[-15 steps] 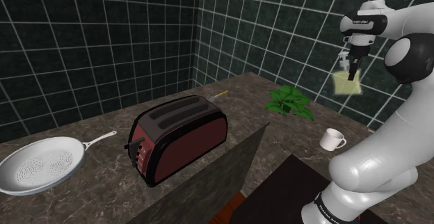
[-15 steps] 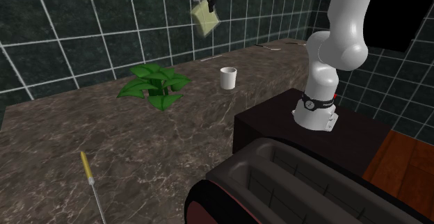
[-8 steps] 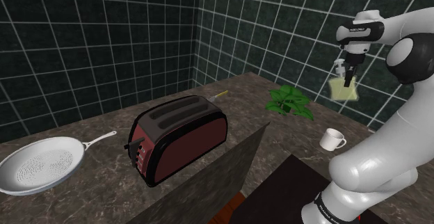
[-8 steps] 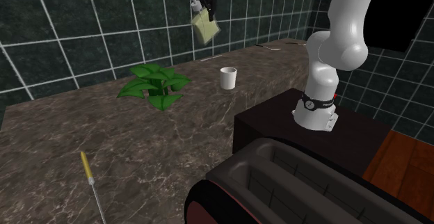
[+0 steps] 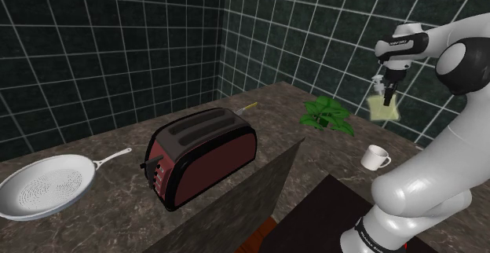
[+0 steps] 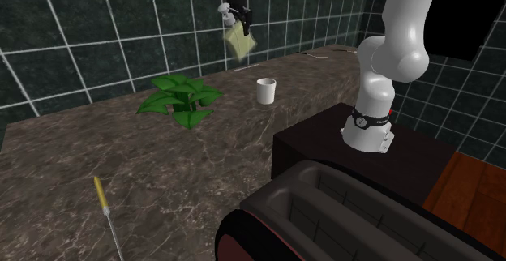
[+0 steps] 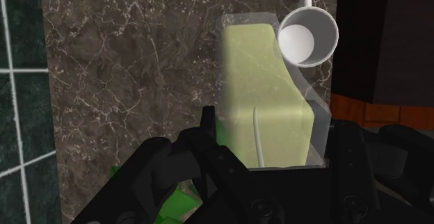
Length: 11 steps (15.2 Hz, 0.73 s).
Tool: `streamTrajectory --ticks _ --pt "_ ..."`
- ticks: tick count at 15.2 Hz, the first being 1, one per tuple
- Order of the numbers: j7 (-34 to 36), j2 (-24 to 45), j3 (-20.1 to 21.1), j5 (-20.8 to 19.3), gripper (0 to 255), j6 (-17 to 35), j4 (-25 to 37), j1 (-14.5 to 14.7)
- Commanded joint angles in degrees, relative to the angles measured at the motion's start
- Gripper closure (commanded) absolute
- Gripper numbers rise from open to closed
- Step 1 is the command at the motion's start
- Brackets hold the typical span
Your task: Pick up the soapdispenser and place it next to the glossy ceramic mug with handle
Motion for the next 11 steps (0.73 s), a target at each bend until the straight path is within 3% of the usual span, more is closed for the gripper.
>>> streamTrajectory --ticks 1,11 --pt "0.4 0.0 0.0 -0.1 255 1.5 -1.5 0.0" --pt "1.7 1.4 -0.4 -0.2 255 8.9 -7.7 -0.3"
